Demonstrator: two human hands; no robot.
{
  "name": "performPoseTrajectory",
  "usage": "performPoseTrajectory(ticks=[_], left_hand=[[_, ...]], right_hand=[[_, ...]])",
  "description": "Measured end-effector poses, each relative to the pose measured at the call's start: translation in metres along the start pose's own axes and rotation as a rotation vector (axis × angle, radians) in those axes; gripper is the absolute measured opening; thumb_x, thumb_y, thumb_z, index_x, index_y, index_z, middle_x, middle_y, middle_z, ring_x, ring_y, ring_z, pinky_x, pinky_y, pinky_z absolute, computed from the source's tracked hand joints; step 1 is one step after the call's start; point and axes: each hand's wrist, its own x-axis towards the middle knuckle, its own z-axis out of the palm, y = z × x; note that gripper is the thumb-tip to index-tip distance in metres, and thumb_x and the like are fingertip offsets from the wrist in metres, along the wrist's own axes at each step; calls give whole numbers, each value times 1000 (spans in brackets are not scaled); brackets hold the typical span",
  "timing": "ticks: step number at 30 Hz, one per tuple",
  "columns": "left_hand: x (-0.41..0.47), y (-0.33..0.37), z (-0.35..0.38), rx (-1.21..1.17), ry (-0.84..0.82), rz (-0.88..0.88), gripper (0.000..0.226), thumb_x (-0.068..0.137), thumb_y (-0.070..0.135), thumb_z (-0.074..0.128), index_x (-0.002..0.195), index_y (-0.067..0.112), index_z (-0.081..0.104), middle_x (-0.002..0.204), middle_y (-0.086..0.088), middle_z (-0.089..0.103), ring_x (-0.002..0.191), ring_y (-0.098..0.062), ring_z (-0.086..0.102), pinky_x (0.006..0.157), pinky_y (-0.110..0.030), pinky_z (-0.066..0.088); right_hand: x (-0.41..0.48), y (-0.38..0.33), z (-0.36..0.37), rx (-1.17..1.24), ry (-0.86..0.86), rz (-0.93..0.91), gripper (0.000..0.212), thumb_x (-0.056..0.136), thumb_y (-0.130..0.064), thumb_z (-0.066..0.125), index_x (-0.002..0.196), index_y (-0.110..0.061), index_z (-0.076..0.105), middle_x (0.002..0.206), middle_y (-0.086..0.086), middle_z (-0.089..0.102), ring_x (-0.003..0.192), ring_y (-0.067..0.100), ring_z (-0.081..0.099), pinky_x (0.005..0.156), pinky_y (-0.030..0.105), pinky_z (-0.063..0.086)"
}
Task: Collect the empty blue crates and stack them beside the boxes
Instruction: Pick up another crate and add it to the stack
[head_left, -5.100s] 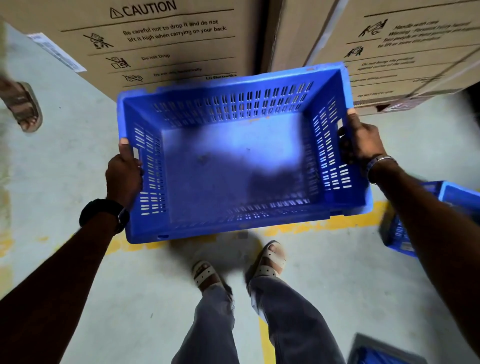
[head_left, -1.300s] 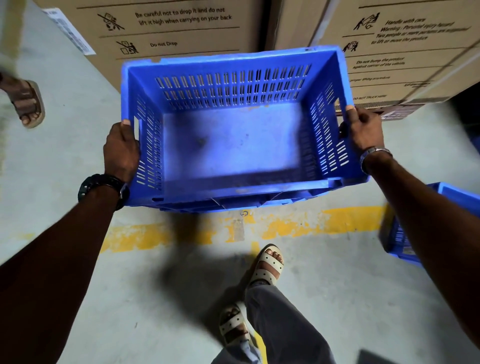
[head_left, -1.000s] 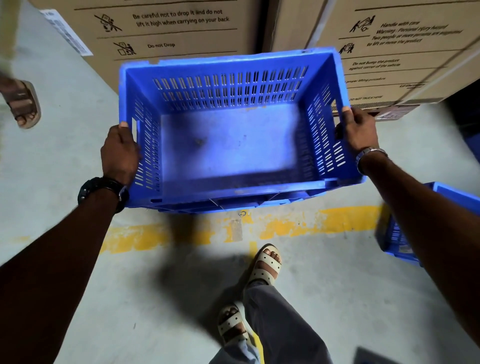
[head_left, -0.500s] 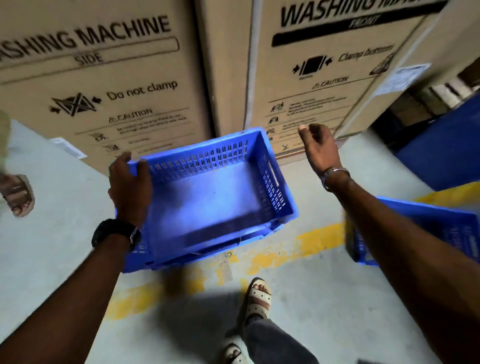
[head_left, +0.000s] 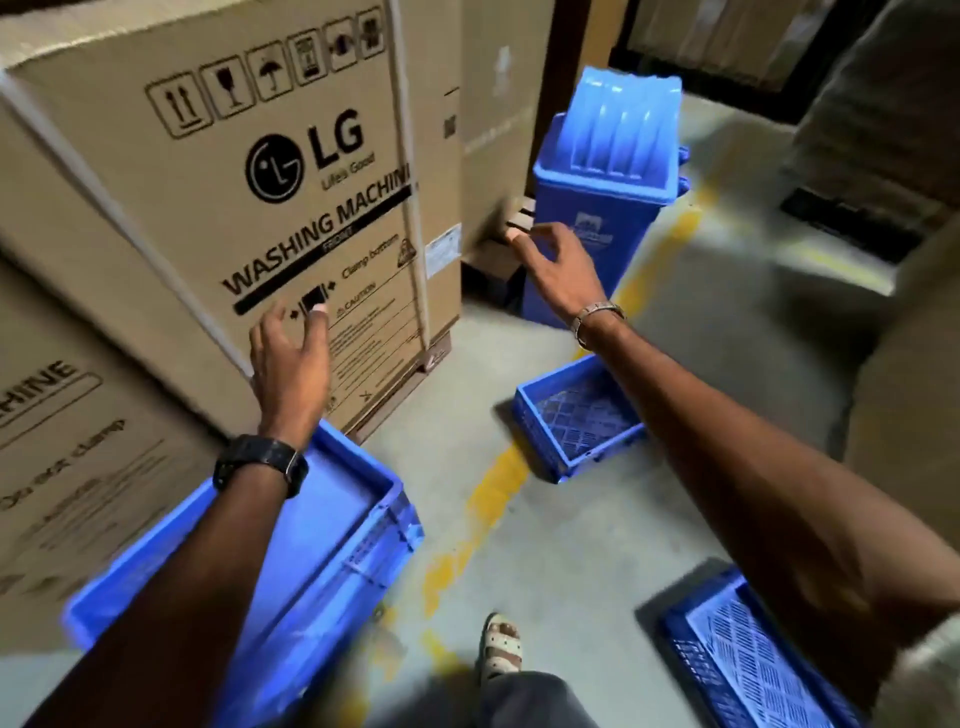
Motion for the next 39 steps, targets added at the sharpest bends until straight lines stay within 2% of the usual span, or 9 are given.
performPoseTrajectory(ticks=[11,18,21,23,27,29,32,36,39], left_hand=[[2,171,161,-84,-280,178,76,87,75,42,150,33,40,155,2,40,132,-24,51,107,-54,45],[45,193,318,-160,-266,102,57,98,55,52,142,19,55,147,-3,55,130,-19,54,106,-29,41],[64,168,405,-146,-225,-45,42,101,42,56,128,12,62,125,-8,65,91,1,62,73,-6,41],[69,151,455,-107,-200,-152,37,103,36,56,126,8,61,119,-5,64,79,0,58,62,-7,37],[78,98,545,-76,-148,-305,22,103,37,54,97,18,63,89,-2,61,83,-19,54,84,-34,40],[75,56,592,-9,-165,-337,34,101,44,51,111,15,66,107,-4,66,103,-22,59,100,-44,43],[60,-22,660,2,-177,-468,31,106,36,53,129,16,62,129,2,58,120,-15,52,107,-34,39],[28,-131,755,12,-210,-535,10,102,39,56,101,30,59,98,10,61,95,-3,56,91,-28,36],[-5,-224,819,12,-217,-613,39,94,55,42,101,24,66,105,13,62,110,-12,51,99,-28,35]], right_hand=[[55,72,-190,-30,258,71,57,89,-62,57,124,-18,60,130,0,61,119,13,56,90,24,39],[173,199,-249,-10,217,141,65,83,-72,56,122,-21,61,123,-5,65,110,12,60,94,30,47],[247,280,-257,-11,136,179,60,85,-68,57,120,-20,63,121,-4,66,109,11,61,95,31,48],[288,337,-258,-13,90,224,56,85,-67,58,116,-21,65,118,-5,68,107,10,62,95,31,49],[365,447,-241,4,12,300,38,89,-55,63,104,-20,67,104,-5,70,95,8,63,89,26,50],[385,508,-219,10,-56,360,33,92,-47,63,103,-15,66,96,-6,68,83,2,60,77,11,46],[399,619,-172,-10,-154,407,33,94,-41,63,103,-9,65,93,-5,66,82,5,58,72,8,42],[399,767,-111,-70,-191,463,34,94,-47,60,94,-14,65,81,-6,63,78,10,56,66,13,41],[392,873,-68,-123,-210,466,35,96,-44,57,95,-10,64,80,-3,61,79,14,55,62,19,38]])
